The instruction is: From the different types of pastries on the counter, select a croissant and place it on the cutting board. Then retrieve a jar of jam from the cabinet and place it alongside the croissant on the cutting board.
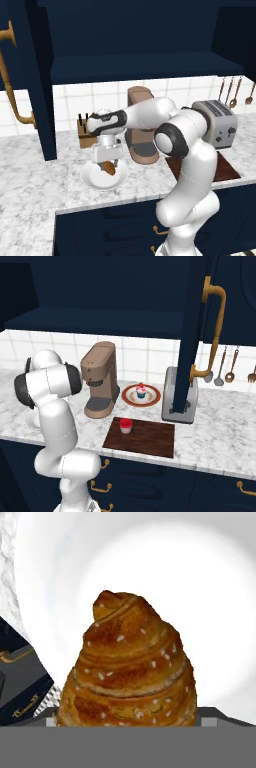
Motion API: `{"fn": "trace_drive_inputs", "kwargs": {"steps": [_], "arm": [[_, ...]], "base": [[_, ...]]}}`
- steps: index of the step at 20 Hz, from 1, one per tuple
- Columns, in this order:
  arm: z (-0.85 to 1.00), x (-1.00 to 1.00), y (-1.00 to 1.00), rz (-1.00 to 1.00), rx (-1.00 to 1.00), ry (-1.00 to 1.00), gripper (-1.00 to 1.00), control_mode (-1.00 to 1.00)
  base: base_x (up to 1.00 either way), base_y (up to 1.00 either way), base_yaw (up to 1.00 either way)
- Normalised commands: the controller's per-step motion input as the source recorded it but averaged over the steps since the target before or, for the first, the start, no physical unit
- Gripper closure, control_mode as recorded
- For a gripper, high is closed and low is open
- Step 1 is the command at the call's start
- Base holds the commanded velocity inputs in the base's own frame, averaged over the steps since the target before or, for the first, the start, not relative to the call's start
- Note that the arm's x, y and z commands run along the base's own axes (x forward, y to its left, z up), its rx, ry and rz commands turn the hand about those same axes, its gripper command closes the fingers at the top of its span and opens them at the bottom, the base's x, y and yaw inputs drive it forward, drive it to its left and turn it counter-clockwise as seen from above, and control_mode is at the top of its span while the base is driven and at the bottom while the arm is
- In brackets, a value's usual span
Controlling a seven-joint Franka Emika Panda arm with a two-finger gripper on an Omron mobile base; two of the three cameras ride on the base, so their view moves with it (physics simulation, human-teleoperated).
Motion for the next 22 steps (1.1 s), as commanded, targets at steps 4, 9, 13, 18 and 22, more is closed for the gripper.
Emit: {"fn": "trace_drive_inputs", "kwargs": {"steps": [4, 9, 13, 18, 22], "arm": [[0.55, -0.44, 0.0, 0.06, -0.01, -0.02, 1.0, -1.0], [0.53, -0.58, -0.1, 0.01, 0.0, 0.0, 1.0, -1.0], [0.33, -0.5, -0.22, -0.06, -0.02, 0.0, 1.0, -1.0], [0.11, -0.57, -0.43, -0.26, -0.02, 0.01, 1.0, -1.0], [0.18, -0.36, -0.16, -0.28, -0.04, -0.04, 1.0, -1.0]], "base": [[0.0, 0.0, 0.0], [0.0, 0.0, 0.0], [0.0, 0.0, 0.0], [0.0, 0.0, 0.0], [0.0, 0.0, 0.0]]}}
